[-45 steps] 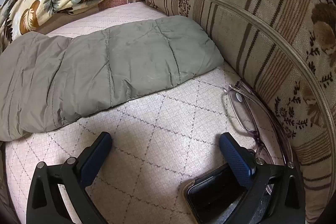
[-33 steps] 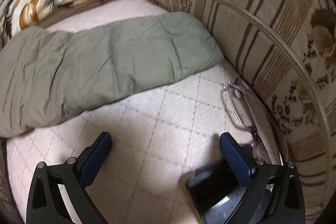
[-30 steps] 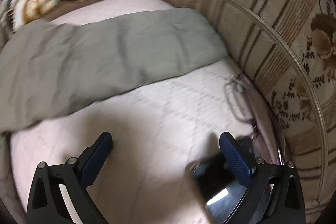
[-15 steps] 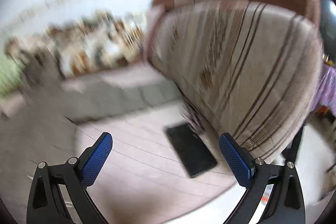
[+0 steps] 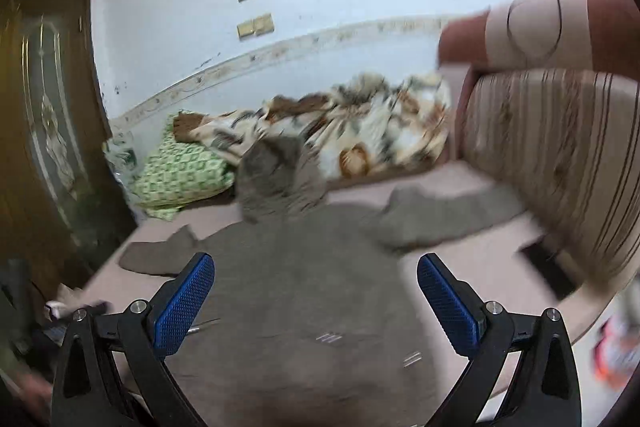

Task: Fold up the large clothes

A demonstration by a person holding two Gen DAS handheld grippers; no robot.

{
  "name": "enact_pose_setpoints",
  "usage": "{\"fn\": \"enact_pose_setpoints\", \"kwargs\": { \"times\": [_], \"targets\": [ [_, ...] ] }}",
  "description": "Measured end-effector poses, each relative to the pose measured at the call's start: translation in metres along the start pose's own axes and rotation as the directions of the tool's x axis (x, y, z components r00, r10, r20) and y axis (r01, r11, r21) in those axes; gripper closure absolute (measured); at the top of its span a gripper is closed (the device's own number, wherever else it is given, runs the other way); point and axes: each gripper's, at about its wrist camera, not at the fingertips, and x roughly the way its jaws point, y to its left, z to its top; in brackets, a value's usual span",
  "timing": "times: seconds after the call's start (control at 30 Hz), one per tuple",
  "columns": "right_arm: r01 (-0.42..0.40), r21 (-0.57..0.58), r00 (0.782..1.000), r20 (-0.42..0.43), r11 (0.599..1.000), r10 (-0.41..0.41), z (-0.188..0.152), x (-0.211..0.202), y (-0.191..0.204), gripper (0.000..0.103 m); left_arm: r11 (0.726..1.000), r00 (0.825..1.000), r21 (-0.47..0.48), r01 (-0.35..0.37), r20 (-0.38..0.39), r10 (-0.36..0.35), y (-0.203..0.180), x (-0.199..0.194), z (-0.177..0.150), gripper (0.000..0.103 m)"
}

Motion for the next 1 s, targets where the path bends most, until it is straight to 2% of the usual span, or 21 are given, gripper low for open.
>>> {"fn": "enact_pose_setpoints", "kwargs": {
  "times": [0.03,0.07,0.17,0.23,0.33,0.47,0.6,1.0],
  "targets": [
    [0.014,0.017,1.0,-0.004,1.0,-0.014,-0.008,0.007,0.007,0.001,1.0,1.0,0.013,-0.001,0.002,0.001,-0.01,0.004,-0.003,0.0],
    [0.063,0.035,0.997,-0.038,0.997,-0.062,-0.018,0.022,0.019,0.001,0.999,1.0,0.033,-0.01,0.008,0.01,-0.02,0.01,-0.006,0.0],
    [0.101,-0.024,0.99,-0.101,0.995,-0.102,-0.036,0.05,0.045,0.001,0.994,0.999,0.107,-0.032,0.025,0.029,-0.037,0.023,-0.01,0.0],
    [0.081,-0.046,0.989,-0.119,0.996,-0.086,-0.047,0.062,0.056,0.001,0.989,0.995,0.12,-0.087,0.052,0.081,-0.043,0.031,-0.013,0.0],
    [0.084,-0.085,0.99,-0.106,0.993,-0.093,-0.059,0.06,0.067,0.001,0.989,0.996,0.116,-0.086,0.039,0.082,-0.038,0.043,-0.021,0.0],
    [0.078,-0.163,0.989,-0.112,0.984,-0.097,-0.069,0.063,0.081,0.001,0.988,0.995,0.126,-0.089,-0.038,0.095,-0.033,0.06,-0.039,0.0],
    [0.072,-0.148,0.984,-0.149,0.986,-0.094,-0.073,0.07,0.082,0.0,0.988,0.994,0.128,-0.088,-0.048,0.095,-0.03,0.061,-0.041,0.0],
    [0.008,-0.197,0.98,-0.192,0.98,-0.046,-0.08,0.08,0.097,0.001,0.971,0.981,0.168,-0.167,-0.07,0.181,-0.029,0.065,-0.048,0.0]
  ]
}}
